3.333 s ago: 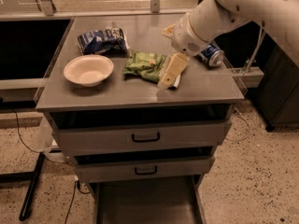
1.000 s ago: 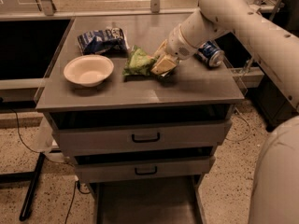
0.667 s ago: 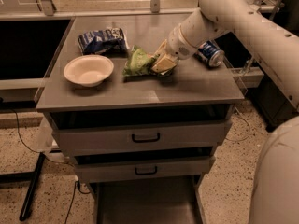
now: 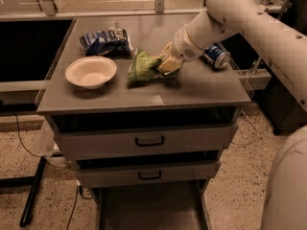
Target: Place green jalapeno chip bag into bottom drawer
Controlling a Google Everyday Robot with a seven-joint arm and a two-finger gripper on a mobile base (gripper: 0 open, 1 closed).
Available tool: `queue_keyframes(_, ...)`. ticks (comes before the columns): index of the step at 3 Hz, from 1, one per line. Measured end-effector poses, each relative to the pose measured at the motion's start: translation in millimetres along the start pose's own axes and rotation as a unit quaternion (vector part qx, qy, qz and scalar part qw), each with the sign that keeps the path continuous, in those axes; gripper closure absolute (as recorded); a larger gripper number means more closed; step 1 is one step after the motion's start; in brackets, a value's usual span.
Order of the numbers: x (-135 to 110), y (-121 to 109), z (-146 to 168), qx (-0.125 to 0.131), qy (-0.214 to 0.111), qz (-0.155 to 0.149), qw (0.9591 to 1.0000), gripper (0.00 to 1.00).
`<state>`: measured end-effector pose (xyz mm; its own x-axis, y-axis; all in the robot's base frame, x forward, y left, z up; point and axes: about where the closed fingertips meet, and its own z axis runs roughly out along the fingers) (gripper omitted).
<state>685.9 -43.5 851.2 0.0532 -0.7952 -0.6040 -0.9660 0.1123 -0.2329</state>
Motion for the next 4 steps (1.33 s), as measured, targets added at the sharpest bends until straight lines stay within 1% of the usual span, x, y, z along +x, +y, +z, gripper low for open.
queue_keyframes(1, -0.5, 2.6, -2.9, 0.001, 0.0, -0.001, 1.0, 1.0)
queue_keyframes(2, -23.3, 20.5, -41.8, 0.041, -0.03, -0.026, 0.9984, 1.0)
queue_keyframes(3, -21.0, 70.5, -78.6, 0.071, -0.05, -0.036, 0.9956, 1.0)
queue_keyframes(4, -1.9, 119.8, -100.0, 0.082, -0.055, -0.038, 0.9944, 1.0)
